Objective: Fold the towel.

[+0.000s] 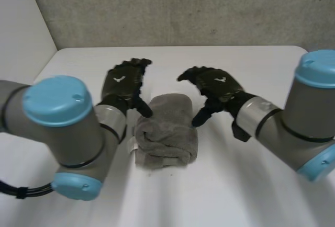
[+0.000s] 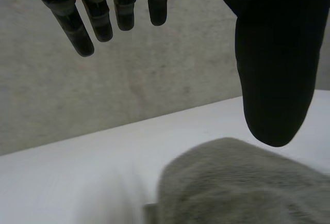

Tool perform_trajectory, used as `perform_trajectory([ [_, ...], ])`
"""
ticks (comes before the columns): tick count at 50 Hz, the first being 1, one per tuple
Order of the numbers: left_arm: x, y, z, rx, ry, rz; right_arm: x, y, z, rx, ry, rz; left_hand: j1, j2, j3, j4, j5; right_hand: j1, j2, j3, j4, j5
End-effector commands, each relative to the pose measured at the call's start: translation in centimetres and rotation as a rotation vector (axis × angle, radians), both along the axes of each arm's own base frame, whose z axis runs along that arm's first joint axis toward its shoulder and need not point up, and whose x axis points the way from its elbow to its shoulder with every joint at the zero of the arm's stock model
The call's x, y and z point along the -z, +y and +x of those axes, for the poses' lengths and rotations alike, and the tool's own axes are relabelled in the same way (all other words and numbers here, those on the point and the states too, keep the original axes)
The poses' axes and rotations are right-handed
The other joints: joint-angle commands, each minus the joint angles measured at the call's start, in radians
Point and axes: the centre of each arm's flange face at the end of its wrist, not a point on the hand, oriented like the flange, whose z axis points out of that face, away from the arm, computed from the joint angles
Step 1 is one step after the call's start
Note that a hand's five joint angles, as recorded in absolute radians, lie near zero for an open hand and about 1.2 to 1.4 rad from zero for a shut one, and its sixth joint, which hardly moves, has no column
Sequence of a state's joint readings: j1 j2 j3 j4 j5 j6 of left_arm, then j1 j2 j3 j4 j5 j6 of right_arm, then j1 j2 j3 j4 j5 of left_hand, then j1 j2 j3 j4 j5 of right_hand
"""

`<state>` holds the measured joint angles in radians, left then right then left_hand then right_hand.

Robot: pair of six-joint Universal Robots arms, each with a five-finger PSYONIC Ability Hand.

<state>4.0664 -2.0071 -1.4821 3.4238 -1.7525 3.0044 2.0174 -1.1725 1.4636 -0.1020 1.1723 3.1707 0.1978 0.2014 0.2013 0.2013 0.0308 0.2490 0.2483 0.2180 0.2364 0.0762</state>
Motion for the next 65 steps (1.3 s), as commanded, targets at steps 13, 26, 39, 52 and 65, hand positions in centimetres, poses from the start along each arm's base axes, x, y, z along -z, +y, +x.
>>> perform_trajectory([
  [13,6.9,-0.9,0.2,0.008,-0.120,0.183,5.3,-2.1,1.3,0.019,0.021,0.166,0.051,0.047,0.047,0.047,0.043,-0.074,-0.074,-0.043,-0.062,-0.076],
  [26,9.0,0.3,2.2,-0.021,-0.185,0.278,8.1,-1.2,3.7,-0.023,0.141,0.165,0.016,0.012,0.012,0.012,0.008,-0.074,-0.074,-0.043,-0.062,-0.076],
  [39,9.3,1.5,3.1,-0.031,-0.210,0.310,8.6,-1.9,4.2,-0.044,0.193,0.096,0.004,0.000,0.000,0.001,-0.004,-0.074,-0.074,-0.043,-0.062,-0.076],
  [52,0.4,0.5,2.6,-0.034,-0.060,0.092,-1.7,-2.1,3.2,0.008,0.113,-0.165,0.004,0.000,0.000,0.001,-0.004,-0.074,-0.074,-0.043,-0.062,-0.076],
  [65,-14.5,0.1,7.1,-0.146,0.083,-0.234,-15.0,-4.4,-6.9,0.488,-0.020,-0.473,0.256,0.253,0.253,0.253,0.249,-0.074,-0.074,-0.043,-0.062,-0.076],
])
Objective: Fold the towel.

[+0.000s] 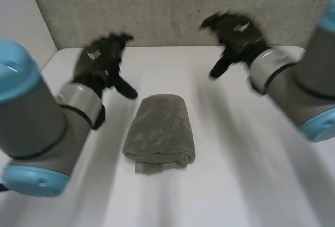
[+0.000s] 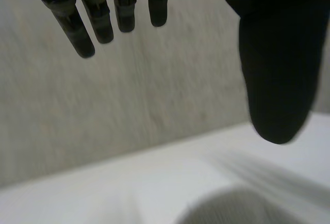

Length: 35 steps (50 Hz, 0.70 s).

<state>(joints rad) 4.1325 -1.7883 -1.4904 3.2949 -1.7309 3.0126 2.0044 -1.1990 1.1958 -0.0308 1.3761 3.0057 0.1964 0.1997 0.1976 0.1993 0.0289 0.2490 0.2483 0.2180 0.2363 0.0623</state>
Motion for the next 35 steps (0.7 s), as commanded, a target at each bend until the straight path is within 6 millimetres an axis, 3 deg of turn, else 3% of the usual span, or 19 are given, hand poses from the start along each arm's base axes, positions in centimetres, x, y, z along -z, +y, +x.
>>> perform_trajectory([
  [1,-8.6,-0.5,4.6,-0.123,0.041,-0.163,-6.9,-0.6,-6.2,0.268,-0.088,-0.170,0.272,0.269,0.271,0.270,0.265,-0.074,-0.074,-0.043,-0.062,-0.062],
  [3,-9.4,-0.3,5.1,-0.136,0.038,-0.163,-7.5,-0.3,-7.8,0.327,-0.070,-0.155,0.270,0.266,0.268,0.267,0.263,-0.074,-0.074,-0.043,-0.062,-0.062],
  [6,-10.6,0.4,5.9,-0.145,0.027,-0.159,-7.1,0.1,-8.6,0.346,-0.039,-0.097,0.211,0.208,0.210,0.208,0.204,-0.074,-0.074,-0.043,-0.062,-0.062],
  [11,-10.5,1.3,6.3,-0.119,-0.017,-0.091,-6.5,0.7,-8.7,0.337,-0.007,-0.033,-0.015,-0.018,-0.016,-0.018,-0.022,-0.074,-0.074,-0.043,-0.062,-0.062],
  [35,-9.6,2.3,6.3,-0.062,-0.106,-0.039,-6.8,2.0,-7.7,0.224,0.002,-0.026,-0.021,-0.024,-0.022,-0.024,-0.028,-0.074,-0.074,-0.043,-0.062,-0.062],
])
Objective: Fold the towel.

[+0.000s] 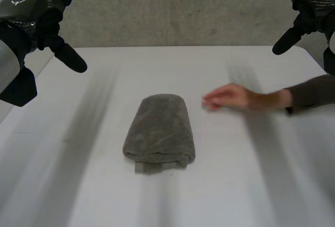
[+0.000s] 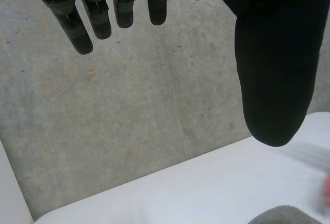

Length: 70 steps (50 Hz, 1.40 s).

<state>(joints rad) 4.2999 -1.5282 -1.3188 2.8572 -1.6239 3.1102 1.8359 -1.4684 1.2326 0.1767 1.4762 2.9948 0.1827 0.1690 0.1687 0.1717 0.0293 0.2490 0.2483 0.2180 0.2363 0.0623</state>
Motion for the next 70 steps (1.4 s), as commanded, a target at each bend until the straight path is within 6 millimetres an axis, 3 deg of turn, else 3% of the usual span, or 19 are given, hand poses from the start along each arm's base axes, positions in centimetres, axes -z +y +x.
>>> perform_trajectory([
  [1,0.1,0.1,0.1,-0.001,-0.013,-0.004,-0.1,0.4,0.3,-0.045,0.005,0.002,-0.007,0.006,0.007,0.004,-0.029,-0.074,-0.074,-0.043,-0.062,-0.062],
  [19,-0.5,0.4,0.1,0.001,0.008,-0.055,-0.4,1.7,0.3,-0.059,0.003,0.003,-0.007,0.006,0.007,0.004,-0.029,-0.074,-0.074,-0.043,-0.062,-0.062],
  [31,-0.7,0.7,0.4,-0.012,-0.100,-0.096,0.0,2.0,0.2,-0.052,-0.006,0.053,-0.007,0.006,0.007,0.004,-0.029,-0.074,-0.074,-0.043,-0.062,-0.062],
  [70,-0.2,0.7,0.3,-0.011,-0.112,-0.086,0.0,2.2,0.2,-0.057,-0.014,0.061,-0.004,0.009,0.010,0.007,-0.026,-0.074,-0.074,-0.043,-0.062,-0.062],
])
